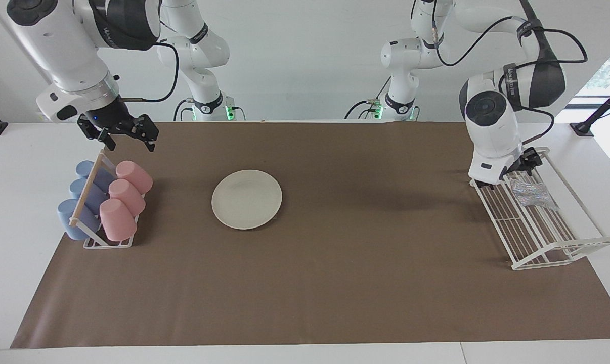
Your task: Wipe plate with sponge
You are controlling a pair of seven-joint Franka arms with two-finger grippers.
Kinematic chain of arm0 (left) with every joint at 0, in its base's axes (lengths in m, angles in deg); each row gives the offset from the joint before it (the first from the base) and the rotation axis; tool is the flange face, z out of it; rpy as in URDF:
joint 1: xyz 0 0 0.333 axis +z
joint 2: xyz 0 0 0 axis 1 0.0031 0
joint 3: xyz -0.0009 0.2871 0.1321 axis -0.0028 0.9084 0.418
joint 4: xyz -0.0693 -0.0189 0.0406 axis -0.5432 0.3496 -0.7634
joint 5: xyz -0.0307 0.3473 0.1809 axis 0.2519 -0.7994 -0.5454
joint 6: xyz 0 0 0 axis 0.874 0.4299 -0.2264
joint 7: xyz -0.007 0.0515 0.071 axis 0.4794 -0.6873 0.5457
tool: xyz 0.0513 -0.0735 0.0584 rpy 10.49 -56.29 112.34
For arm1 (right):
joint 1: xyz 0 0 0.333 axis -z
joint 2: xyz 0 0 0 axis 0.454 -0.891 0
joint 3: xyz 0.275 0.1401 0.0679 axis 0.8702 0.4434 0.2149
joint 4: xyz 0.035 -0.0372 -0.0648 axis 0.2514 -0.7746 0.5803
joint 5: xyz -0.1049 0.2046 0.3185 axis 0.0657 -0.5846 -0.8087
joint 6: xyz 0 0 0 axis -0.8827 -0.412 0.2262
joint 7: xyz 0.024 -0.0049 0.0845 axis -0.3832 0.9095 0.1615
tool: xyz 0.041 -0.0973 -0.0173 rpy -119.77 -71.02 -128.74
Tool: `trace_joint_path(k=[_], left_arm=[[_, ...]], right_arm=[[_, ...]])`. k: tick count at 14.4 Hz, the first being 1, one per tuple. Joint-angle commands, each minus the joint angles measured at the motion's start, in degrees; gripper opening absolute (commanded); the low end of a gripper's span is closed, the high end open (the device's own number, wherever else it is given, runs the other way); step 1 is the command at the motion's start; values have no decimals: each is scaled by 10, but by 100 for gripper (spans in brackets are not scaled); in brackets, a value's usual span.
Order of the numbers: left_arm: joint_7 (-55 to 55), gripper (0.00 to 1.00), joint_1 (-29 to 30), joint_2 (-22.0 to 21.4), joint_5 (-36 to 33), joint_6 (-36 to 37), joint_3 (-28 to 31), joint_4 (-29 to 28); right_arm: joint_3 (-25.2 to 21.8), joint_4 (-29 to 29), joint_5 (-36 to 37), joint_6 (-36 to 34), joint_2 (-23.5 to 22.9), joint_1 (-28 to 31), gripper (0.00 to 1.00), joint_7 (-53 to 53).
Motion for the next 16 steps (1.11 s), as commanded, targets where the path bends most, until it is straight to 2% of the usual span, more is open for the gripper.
trace_joint_path(k=[1, 4, 7, 8, 10, 13, 16], left_arm=[[-18, 100, 0, 26, -57, -18, 5, 0], [-32, 100, 0, 42, -105, -15, 5, -2], [-42, 100, 3, 44, -110, -14, 5, -2], [-42, 97, 3, 44, -110, -13, 5, -2], [-44, 79, 4, 44, -110, -12, 6, -2], [-51, 41, 7, 44, -110, -12, 6, -2], [-68, 16, 8, 44, -111, -15, 6, -3]], right_arm=[[4, -7, 2, -2, 11, 0, 100, -6], [5, -8, 1, -2, 11, 0, 100, -17], [18, -10, 1, -1, 12, 0, 100, -44], [21, -12, 1, -1, 12, 0, 100, -55], [28, -14, 2, -1, 15, -1, 100, -86], [29, -16, 2, 0, 15, 0, 100, -128], [37, -17, 2, 1, 16, -1, 100, -183]])
